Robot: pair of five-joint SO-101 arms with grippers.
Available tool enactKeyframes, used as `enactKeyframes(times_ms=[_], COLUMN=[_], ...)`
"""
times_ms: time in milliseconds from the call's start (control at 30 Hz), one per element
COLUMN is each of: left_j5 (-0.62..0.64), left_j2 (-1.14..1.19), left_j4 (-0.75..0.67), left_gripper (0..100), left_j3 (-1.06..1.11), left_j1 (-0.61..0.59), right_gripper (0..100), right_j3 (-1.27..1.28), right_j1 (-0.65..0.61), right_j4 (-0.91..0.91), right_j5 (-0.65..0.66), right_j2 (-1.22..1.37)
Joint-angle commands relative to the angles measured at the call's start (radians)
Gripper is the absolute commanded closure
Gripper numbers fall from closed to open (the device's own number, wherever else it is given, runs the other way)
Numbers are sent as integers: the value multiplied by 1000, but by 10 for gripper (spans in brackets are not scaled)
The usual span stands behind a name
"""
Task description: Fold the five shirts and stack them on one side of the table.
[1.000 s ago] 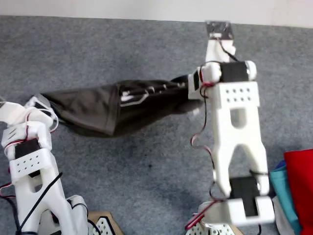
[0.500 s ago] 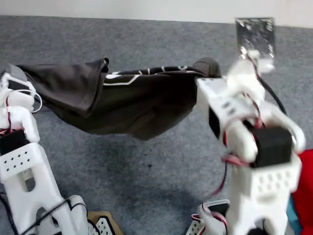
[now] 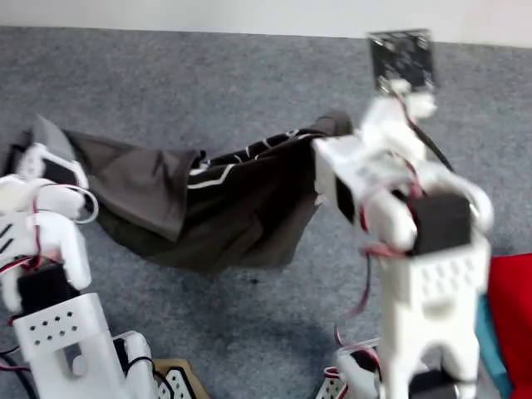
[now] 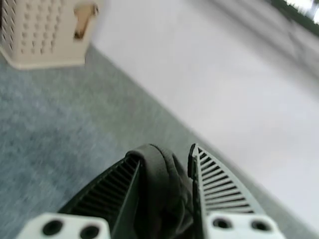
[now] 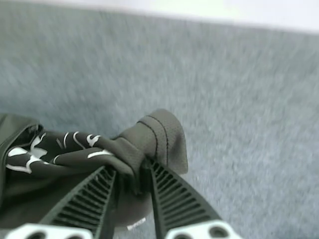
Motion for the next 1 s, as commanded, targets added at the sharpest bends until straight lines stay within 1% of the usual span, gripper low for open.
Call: enactKeyframes(times_ms=[0,67,167,300,400,500,600,700,767,833,900,967], left_j5=[-54,-95,-163,-166,-164,-172,-180,-249,-304,-388,-500,-592], left_j2=[-22,-22,-22,-22,-22,-25,-31,-28,-31,-31,-33,-33], left_j4=[-86,-153,-187,-189,-189,-189,-189,-189,-189,-189,-189,-189], left_gripper=[838,838,824,747,745,745,745,745,745,745,745,745], left_j3=[64,124,185,219,220,213,160,105,97,104,143,194], left_j1=[22,21,21,1,-13,-56,-156,-282,-320,-329,-326,-288], right_gripper=[992,992,992,992,992,992,992,992,992,992,992,992], right_j3=[-8,-8,-7,-10,-10,-10,-10,-8,-8,-8,-8,-8], right_j1=[13,42,87,111,114,113,101,90,90,88,74,67], right_j4=[-28,-71,-157,-249,-297,-325,-334,-338,-343,-343,-343,-343], right_j5=[-3,-6,-8,-8,-8,-8,-8,-8,-8,-8,-8,-8], right_j2=[133,217,358,506,549,555,556,558,559,559,559,559])
